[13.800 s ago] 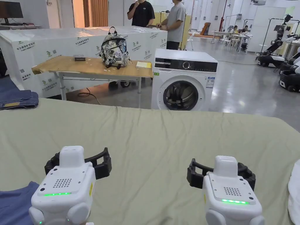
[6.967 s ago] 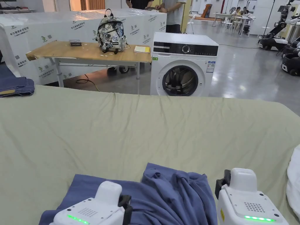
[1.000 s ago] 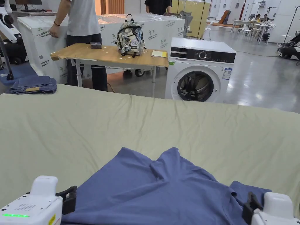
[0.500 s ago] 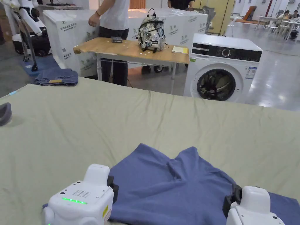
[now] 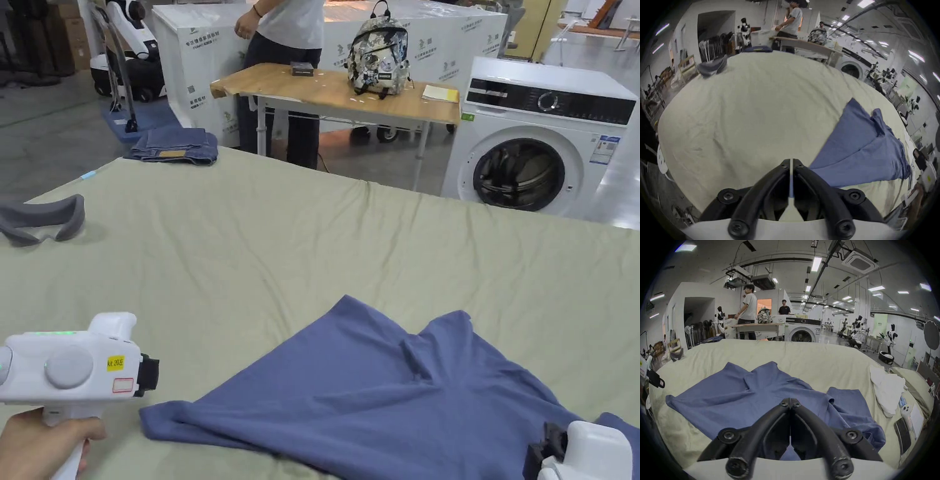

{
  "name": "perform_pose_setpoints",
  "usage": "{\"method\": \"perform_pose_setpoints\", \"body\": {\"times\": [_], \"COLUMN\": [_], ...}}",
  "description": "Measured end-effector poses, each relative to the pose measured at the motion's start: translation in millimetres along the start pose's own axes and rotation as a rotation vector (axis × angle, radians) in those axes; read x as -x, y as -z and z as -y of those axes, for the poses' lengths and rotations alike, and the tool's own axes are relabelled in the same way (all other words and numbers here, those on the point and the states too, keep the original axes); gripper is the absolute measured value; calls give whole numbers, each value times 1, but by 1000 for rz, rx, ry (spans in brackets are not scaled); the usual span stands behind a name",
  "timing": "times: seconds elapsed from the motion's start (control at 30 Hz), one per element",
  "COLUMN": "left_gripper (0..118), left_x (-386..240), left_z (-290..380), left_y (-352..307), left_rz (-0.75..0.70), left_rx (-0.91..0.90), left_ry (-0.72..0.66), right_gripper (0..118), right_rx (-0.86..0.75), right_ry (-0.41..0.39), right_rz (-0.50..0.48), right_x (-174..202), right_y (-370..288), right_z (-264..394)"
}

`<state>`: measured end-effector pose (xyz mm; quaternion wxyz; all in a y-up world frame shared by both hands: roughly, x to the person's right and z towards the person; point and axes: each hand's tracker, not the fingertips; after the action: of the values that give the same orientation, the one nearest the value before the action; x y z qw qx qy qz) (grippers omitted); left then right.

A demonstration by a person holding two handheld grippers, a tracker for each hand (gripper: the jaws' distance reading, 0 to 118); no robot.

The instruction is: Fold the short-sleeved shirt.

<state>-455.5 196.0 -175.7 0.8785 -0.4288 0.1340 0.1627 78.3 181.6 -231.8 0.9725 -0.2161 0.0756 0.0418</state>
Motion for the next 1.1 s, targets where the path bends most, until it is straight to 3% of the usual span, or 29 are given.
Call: {"method": "perform_pose_setpoints", "body": {"times": [0.03,0.1,0.13,0.17,0.33,0.47,0.53,0.6,0.63,0.67,0.9,1.1], "left_gripper": [2,56,77,84,84,79,62,28,6,0,0,0], "left_x": [5,14,17,20,15,-24,-39,-50,-47,-49,-41,-32], "left_z": [-1,-4,-5,-4,10,29,30,32,29,28,33,37], "left_y": [1,10,16,19,57,54,52,49,50,50,37,28], "left_rz": [-6,-36,-32,-17,-20,-153,-180,-173,-164,-126,-95,-66], "left_rx": [-4,30,58,76,188,172,154,144,138,132,89,59], "left_ry": [-7,-35,-56,-75,-94,0,43,68,79,90,39,36], "right_gripper": [0,0,0,0,0,0,0,0,0,0,0,0], "right_rx": [5,11,13,15,30,43,49,54,59,60,87,170], "right_ry": [-2,-7,-12,-17,-32,-40,-39,-32,-29,-28,-24,-40], "right_rz": [-3,-3,-3,-2,-2,7,13,17,17,16,-11,-73], "right_x": [0,1,2,3,5,4,3,2,1,1,-7,-24], "right_y": [1,1,1,2,3,5,5,7,7,8,24,90], "right_z": [0,0,1,0,1,2,2,3,3,3,-7,-52]}}
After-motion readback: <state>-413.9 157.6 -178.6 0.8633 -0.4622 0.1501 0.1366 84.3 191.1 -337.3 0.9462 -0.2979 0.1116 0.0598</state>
